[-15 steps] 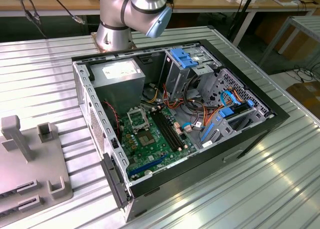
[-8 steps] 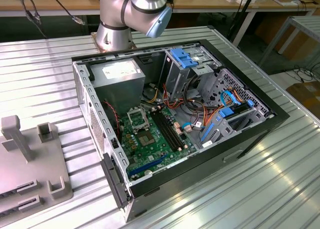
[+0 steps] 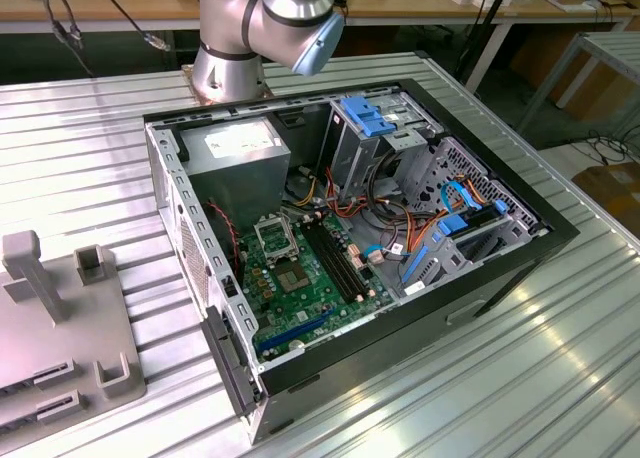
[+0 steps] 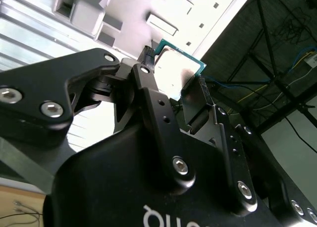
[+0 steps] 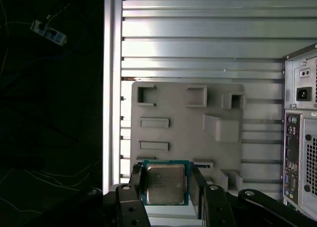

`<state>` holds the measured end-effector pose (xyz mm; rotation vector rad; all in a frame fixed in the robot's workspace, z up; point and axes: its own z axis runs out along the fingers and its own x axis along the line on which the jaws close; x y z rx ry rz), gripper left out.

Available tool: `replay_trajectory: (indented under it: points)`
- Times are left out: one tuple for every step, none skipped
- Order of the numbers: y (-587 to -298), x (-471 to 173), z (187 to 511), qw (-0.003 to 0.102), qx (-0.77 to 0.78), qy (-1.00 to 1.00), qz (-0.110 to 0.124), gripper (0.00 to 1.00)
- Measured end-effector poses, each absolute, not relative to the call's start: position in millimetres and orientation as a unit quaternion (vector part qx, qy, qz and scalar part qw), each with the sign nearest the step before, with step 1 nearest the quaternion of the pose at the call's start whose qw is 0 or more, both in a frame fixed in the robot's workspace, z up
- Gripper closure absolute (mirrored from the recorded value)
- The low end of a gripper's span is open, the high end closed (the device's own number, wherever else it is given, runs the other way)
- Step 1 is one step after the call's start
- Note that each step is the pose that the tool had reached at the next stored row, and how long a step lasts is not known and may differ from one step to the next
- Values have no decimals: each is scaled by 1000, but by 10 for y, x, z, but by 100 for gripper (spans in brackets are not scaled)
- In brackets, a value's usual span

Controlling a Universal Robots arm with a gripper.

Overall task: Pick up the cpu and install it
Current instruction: 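Pick up the cpu and move it towards the insertion slot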

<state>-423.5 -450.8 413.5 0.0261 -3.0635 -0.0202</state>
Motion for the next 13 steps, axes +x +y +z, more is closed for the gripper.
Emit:
replay_trajectory:
  points:
    - [-4508,-4230,4135,39,9,-999,-7,53]
    - [-4508,-4223,4136,39,9,-999,-7,53]
    - [-4508,-4219,4135,39,9,-999,-7,53]
    - [-4508,-4214,4135,39,9,-999,-7,53]
    - [-4508,-4210,4135,39,9,-999,-7,53]
    - [-4508,-4206,4135,39,9,-999,-7,53]
    - [-4508,-4201,4135,39,9,-999,-7,53]
    - [-4509,-4195,4135,39,9,-999,-7,53]
    - [-4508,-4189,4135,39,9,-999,-7,53]
    - [-4508,-4179,4135,39,9,-999,-7,53]
    - [-4508,-4173,4135,39,9,-999,-7,53]
    - [-4508,-4167,4135,39,9,-999,-7,53]
    - [-4509,-4162,4135,39,9,-999,-7,53]
